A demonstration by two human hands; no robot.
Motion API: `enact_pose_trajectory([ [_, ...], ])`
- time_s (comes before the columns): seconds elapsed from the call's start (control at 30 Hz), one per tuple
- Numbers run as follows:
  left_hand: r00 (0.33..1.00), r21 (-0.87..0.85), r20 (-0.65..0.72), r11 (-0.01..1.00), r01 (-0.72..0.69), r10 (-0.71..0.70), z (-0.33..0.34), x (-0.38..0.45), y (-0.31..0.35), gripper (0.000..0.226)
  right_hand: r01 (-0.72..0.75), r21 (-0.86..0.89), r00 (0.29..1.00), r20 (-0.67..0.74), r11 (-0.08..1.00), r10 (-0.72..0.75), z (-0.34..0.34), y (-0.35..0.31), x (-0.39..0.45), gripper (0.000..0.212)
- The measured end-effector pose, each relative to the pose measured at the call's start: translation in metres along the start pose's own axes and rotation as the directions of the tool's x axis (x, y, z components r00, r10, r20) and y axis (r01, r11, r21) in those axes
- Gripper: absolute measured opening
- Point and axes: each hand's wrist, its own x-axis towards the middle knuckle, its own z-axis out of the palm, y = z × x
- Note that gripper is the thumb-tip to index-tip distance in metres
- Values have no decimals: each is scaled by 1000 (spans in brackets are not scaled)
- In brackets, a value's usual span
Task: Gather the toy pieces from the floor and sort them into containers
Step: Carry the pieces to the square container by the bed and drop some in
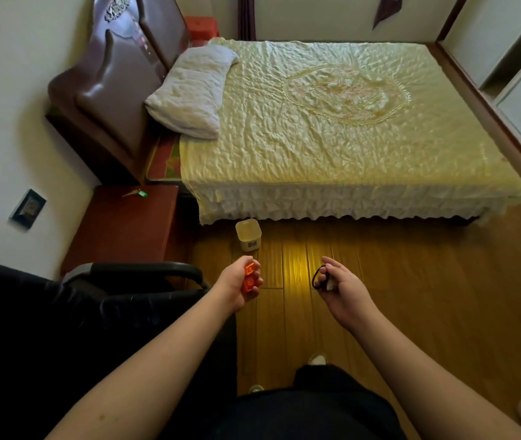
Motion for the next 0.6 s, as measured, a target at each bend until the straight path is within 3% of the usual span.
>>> enact_pose_trajectory([
  [0.3,997,-4,-70,1000,20,-20,18,85,59,23,-63,34,998,10,997,63,34,-56,109,27],
  [0.6,980,-27,-198,999,22,-27,71,182,134,18,-197,-62,979,47,978,200,63,-142,240,25],
])
